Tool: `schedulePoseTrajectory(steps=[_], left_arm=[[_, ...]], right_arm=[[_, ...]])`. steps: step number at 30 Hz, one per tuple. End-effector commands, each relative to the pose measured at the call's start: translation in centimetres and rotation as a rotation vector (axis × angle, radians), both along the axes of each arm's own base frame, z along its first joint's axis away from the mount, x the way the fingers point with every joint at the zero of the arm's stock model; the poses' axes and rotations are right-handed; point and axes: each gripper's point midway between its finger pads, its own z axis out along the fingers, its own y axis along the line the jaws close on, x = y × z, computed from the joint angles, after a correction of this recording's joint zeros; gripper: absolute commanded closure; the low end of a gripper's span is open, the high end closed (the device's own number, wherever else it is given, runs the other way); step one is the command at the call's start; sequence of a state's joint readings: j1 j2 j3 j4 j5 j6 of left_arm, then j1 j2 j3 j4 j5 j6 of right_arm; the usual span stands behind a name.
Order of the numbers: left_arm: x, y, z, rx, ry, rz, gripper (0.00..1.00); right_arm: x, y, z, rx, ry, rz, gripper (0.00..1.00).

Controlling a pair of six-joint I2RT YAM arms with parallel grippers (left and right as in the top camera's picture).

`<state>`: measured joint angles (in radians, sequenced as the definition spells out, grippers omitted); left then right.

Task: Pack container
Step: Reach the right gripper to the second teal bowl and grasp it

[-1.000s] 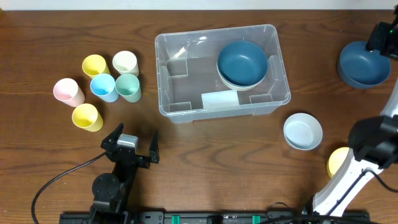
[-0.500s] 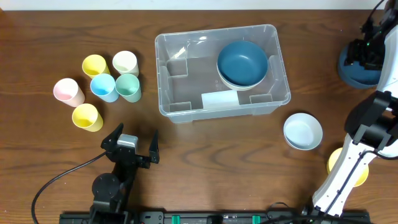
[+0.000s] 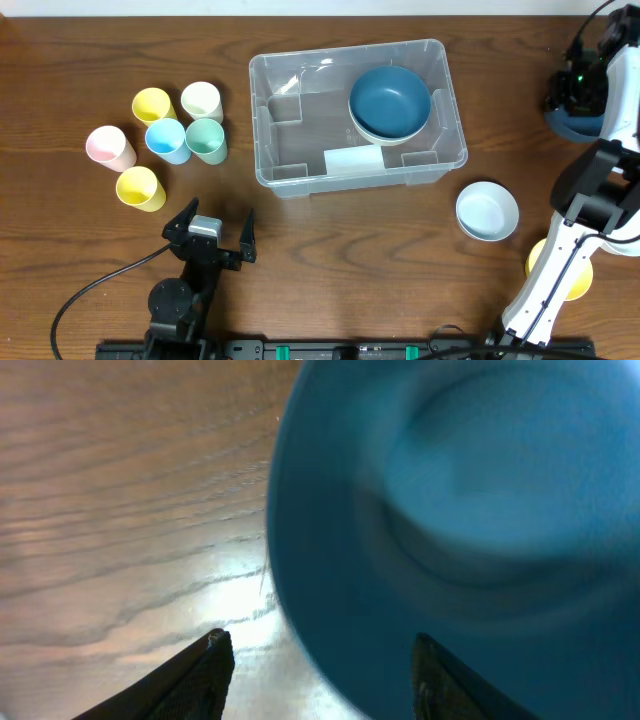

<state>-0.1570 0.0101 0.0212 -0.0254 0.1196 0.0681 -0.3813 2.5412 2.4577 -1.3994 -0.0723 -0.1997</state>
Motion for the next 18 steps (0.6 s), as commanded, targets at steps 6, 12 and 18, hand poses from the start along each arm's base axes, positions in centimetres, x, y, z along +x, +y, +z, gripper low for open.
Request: schedulePoseTrajectory(steps=[6, 12, 18], left_arm=[[-0.07, 0.02, -1.54, 0.015, 0.043, -0.003, 0.02], [-0.07, 0.02, -1.53, 0.016, 0.042, -0.003, 0.02], [-0.07, 0.02, -1.53, 0.015, 0.043, -0.003, 0.02]], right_arm=[[0.08, -0.02, -2.38, 0.023, 0.024, 0.018, 0.67], [0.27, -0.09, -2.36, 0.021, 0.016, 0.008, 0.9], [0.11, 0.39, -2.09, 0.029, 0.027, -0.016, 0.99]])
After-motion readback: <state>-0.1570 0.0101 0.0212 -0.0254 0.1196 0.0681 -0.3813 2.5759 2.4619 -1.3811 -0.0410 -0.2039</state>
